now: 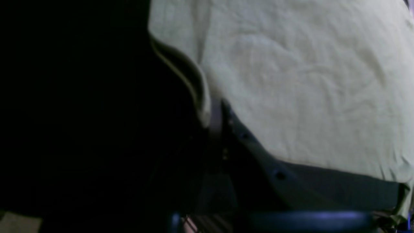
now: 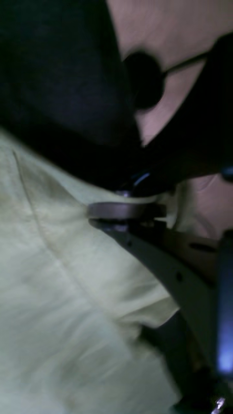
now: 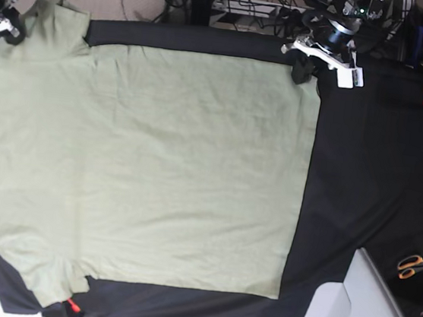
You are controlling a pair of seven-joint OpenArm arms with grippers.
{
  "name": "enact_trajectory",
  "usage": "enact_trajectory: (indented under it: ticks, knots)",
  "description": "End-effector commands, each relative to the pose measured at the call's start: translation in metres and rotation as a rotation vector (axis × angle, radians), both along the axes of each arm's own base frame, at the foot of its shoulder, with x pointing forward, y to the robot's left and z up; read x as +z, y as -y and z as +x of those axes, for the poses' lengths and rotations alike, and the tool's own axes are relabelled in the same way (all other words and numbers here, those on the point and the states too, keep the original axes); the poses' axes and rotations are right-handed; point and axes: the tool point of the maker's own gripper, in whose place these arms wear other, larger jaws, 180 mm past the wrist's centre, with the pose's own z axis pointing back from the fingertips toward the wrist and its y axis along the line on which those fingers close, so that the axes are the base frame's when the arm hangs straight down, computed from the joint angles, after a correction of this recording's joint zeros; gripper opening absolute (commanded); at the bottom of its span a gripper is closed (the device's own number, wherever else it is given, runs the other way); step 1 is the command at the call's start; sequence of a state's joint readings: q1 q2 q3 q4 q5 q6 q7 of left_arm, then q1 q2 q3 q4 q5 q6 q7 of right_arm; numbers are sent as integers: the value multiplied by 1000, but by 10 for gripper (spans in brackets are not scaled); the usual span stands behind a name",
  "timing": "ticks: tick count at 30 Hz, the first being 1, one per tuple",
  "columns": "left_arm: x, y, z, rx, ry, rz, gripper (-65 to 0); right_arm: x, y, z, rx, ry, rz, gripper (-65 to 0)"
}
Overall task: Fold the T-shirt properly
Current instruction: 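Lift the grasped side edge and fold it inward across the shirt body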
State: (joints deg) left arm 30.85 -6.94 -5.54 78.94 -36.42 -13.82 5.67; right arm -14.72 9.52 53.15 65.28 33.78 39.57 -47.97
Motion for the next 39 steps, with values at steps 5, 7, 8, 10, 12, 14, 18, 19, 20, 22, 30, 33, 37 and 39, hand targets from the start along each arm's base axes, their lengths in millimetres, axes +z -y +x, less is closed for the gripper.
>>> enact_trajectory:
  ticks: [5,7,8,10,12,14,18,19,20,22,30,33,37,39]
  knots:
    - [28,4,8,-13,78,-5,-650,35,16,25,75,48,-92,-648]
    - [34,5,12,-15,70,5,-650,41,17,31,92,48,-102,-648]
    - [36,6,14,-24,56,7,-650,43,16,36,99,51,-102,-648]
    - [39,9,17,-38,36,8,-650,50,21,44,112,56,-116,-648]
    - [51,14,30,-53,67,4,-650,54,23,52,124,57,-118,-648]
    - [60,18,38,-74,85,1,-650,58,24,59,134,57,-117,-648]
    - [69,12,54,-41,87,6,-650,70,34,76,148,71,-136,-648]
    - [70,8,59,-22,87,4,-650,72,34,80,152,74,-135,-648]
    - [71,3,62,-3,85,5,-650,75,34,86,152,84,-136,-648]
    - [70,-4,68,25,71,-2,-650,77,32,95,167,88,-143,-647]
    - [83,-6,99,23,99,-13,-650,71,19,141,203,91,-125,-647]
    - [76,-6,105,24,88,-21,-650,69,28,151,187,99,-141,-647]
    - [57,-8,108,37,43,-35,-650,68,25,174,203,127,-126,-647]
    - [53,-8,111,40,35,-37,-650,66,22,184,208,144,-109,-647]
